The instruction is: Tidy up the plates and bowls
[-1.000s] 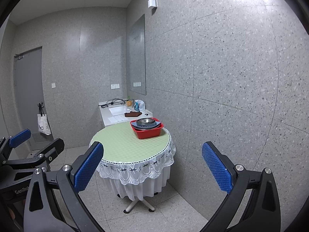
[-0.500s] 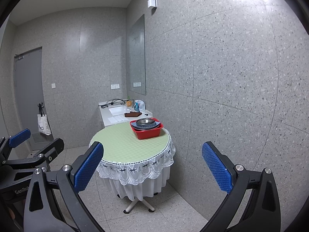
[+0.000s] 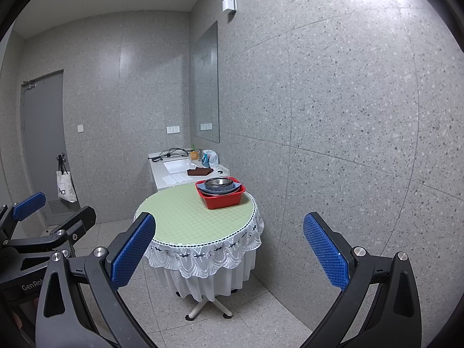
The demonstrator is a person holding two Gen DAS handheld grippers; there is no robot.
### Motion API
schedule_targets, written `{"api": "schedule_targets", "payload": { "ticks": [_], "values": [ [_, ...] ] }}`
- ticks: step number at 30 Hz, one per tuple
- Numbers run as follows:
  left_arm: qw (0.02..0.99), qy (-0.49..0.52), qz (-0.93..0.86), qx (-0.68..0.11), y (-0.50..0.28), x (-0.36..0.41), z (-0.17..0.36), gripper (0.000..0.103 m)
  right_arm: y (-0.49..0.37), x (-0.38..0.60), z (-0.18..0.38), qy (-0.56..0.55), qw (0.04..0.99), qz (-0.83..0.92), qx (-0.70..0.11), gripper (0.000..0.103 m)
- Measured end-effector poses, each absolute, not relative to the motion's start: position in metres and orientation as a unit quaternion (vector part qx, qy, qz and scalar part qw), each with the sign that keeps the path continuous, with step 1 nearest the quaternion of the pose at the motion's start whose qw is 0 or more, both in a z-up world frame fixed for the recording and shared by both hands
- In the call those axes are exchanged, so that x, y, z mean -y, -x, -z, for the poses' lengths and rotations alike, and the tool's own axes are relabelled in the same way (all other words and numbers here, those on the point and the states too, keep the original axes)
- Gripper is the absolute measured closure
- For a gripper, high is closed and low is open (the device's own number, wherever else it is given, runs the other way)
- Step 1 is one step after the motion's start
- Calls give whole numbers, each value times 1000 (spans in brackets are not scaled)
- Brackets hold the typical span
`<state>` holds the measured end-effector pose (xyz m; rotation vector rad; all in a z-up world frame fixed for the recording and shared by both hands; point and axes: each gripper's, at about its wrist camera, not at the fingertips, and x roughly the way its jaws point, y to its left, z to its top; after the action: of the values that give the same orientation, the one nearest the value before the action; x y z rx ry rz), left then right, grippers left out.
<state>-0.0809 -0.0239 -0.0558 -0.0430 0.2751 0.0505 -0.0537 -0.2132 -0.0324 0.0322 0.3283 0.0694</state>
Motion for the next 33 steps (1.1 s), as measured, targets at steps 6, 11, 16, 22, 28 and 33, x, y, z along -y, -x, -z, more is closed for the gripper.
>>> {"api": "schedule_targets", "payload": {
  "ticks": [6,11,16,22,28,33],
  "values": [
    [990,22,-25,-137,81,23,56,1,52,213,33,-16,986,-36,-164,0],
    [990,22,-27,-137,79,22,56,1,50,213,33,-16,986,-37,-164,0],
    [990,21,-28,-137,77,22,57,1,49,212,34,-16,985,-37,-165,0],
    [989,21,-31,-141,71,22,60,1,43,208,36,-16,985,-39,-168,0],
    [989,21,-33,-143,60,17,60,1,35,202,39,-16,984,-42,-171,0],
    [988,22,-33,-147,42,6,62,1,22,195,42,-15,984,-42,-174,0]
  ]
}}
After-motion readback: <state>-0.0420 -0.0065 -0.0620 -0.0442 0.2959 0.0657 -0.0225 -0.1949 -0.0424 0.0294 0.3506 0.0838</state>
